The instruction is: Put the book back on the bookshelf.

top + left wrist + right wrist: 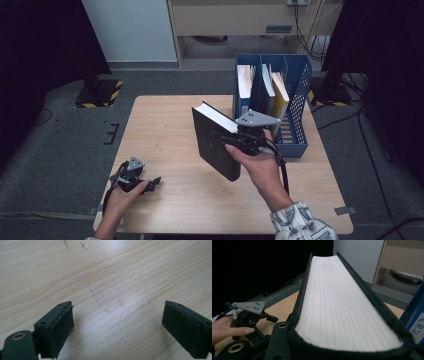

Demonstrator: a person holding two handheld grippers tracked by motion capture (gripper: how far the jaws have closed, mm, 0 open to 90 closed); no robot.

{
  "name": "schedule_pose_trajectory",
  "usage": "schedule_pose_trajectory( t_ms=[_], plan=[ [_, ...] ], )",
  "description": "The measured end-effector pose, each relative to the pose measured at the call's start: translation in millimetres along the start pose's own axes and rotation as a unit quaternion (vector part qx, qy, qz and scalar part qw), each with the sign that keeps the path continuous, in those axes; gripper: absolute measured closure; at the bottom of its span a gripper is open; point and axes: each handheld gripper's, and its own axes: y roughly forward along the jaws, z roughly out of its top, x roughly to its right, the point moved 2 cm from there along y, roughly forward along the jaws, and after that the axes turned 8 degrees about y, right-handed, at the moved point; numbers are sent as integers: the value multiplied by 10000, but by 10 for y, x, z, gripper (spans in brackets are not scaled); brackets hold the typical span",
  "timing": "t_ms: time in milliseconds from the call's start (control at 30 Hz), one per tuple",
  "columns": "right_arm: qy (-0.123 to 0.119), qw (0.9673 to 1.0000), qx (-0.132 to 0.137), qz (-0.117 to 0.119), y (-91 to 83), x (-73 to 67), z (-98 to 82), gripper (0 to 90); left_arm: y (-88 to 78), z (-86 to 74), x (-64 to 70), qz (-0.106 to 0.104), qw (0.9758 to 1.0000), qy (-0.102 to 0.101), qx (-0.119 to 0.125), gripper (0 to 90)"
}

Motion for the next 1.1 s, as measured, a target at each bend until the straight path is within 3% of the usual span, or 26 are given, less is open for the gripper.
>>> schedule_pose_trajectory(
  t_ms=[1100],
  plan=[
    [186,9995,81,-259,-689,265,-102,536,33,-18,25,8,10000,27,-34,90]
  ],
)
